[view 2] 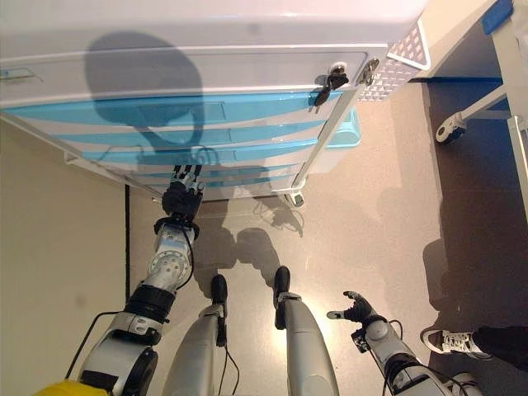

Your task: Open the drawer and pick up the medicine

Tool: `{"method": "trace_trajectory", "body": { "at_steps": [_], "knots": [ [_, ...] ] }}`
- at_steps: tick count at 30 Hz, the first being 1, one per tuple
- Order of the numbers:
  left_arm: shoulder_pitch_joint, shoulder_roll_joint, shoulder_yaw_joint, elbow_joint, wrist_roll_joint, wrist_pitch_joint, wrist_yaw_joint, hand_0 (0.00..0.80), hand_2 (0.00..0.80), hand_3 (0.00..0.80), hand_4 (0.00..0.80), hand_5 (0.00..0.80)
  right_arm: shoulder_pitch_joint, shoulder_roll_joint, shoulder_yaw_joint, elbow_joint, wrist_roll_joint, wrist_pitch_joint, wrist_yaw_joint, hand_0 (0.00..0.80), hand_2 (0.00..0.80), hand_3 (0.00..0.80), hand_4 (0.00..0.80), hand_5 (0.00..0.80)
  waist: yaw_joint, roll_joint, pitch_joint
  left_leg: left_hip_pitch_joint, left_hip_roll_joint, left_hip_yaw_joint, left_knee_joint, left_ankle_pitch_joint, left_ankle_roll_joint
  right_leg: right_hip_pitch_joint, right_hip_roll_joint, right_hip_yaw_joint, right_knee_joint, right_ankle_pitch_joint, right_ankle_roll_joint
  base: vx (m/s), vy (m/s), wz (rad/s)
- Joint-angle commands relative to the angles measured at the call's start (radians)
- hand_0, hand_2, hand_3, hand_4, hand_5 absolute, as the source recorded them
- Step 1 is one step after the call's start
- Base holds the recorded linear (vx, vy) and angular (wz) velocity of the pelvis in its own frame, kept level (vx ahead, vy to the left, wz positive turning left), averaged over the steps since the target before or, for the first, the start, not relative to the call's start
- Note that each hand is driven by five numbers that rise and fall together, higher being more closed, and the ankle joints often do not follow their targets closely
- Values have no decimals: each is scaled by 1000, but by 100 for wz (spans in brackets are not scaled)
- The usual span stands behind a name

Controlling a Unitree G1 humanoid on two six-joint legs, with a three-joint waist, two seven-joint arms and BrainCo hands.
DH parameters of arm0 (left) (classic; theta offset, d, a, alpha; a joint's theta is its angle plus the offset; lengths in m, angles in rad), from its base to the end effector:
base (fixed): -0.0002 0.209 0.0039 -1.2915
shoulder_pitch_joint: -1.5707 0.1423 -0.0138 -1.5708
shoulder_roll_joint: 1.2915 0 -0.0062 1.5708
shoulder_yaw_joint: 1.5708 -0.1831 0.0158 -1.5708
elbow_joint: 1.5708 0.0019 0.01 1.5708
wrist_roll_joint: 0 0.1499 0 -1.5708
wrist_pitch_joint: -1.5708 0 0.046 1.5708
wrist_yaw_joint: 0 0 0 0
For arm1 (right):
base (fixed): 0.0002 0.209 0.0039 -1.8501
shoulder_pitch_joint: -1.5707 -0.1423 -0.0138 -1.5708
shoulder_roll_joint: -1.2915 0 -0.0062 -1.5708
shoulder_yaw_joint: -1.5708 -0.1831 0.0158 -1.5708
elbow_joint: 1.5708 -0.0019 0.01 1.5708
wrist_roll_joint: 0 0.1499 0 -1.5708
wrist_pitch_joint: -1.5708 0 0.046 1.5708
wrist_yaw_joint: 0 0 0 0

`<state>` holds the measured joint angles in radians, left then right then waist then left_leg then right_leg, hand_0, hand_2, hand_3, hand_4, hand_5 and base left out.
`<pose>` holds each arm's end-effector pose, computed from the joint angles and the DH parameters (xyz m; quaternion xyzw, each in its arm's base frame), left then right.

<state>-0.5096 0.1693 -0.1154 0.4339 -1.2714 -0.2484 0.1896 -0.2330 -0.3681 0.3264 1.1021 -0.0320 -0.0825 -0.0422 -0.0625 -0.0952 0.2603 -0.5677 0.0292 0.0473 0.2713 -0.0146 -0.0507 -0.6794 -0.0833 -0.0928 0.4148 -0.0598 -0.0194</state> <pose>0.3074 0.1478 0.0909 -0.5061 -0.0354 0.0604 0.8596 0.1820 -0.2394 -0.0794 -0.2775 0.3891 0.0403 0.8775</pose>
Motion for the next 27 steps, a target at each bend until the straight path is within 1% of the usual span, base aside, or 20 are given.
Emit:
{"method": "trace_trajectory", "body": {
  "at_steps": [1,8,13,14,19,20,23,27],
  "knots": [
    [-122,32,44,-196,84,-103,-115,800,800,800,800,800,48,-59,31,22,-25,7,-8,0,0,0,0,0,11,20,-74,-68,-38,-22,62,-57,60,25,-5,3,-53,51,69,0,0,0],
    [-102,25,38,-197,86,-92,-122,800,800,800,800,800,44,-60,30,17,-27,8,-7,0,0,0,0,0,13,22,-71,-69,-39,-22,64,-55,59,23,-5,2,-46,48,67,0,0,0],
    [-78,16,27,-223,83,-84,-130,800,800,800,800,800,39,-57,31,22,-29,10,-6,0,0,0,0,0,19,25,-62,-74,-40,-28,72,-53,58,21,-6,-4,-35,40,64,0,0,0],
    [-55,12,24,-247,78,-82,-139,800,800,800,800,800,37,-57,33,13,-32,8,-5,0,0,0,0,0,24,24,-57,-76,-40,-33,76,-53,59,20,-7,-5,-24,36,61,0,0,0],
    [-11,4,16,-288,70,-76,-152,800,800,800,800,800,36,-58,35,2,-37,8,-3,0,0,0,0,0,35,20,-47,-81,-45,-41,96,-57,62,18,-8,-9,-2,29,58,-18,-30,7],
    [17,-3,13,-313,63,-70,-165,800,800,800,800,800,32,-59,36,1,-41,8,-1,0,0,0,0,0,43,17,-38,-83,-46,-45,107,-59,63,21,-11,-15,10,23,56,-24,-32,9],
    [43,-9,5,-335,61,-67,-171,800,800,800,800,800,29,-60,35,1,-42,7,0,0,0,0,0,0,49,15,-29,-83,-48,-50,116,-61,63,22,-13,-20,26,14,53,-26,-26,12],
    [110,-14,-10,-389,45,-52,-196,800,800,800,800,800,21,-60,39,3,-48,7,1,0,0,0,0,0,69,7,-3,-87,-49,-63,147,-63,63,30,-18,-36,52,3,46,-44,-47,14]
  ]
}}
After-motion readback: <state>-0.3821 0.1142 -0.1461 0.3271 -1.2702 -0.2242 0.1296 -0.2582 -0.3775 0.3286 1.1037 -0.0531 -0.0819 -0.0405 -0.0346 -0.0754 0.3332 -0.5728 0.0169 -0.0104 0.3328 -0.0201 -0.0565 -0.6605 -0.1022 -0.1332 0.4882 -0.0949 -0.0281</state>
